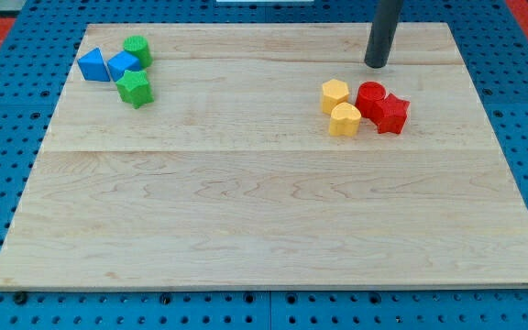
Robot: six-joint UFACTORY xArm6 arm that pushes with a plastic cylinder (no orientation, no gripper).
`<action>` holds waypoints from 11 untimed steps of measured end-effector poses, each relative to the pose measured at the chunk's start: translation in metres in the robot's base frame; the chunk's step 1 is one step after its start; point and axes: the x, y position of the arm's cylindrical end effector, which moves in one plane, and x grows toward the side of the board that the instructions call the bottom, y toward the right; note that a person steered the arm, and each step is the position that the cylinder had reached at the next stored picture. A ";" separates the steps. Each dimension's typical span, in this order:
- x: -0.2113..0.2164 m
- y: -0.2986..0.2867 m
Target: Touch the right side of the red star
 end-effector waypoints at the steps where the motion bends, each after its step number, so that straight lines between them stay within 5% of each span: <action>1: 0.000 0.000; 6: -0.014 -0.002; 9: 0.089 0.047; 11: 0.129 -0.046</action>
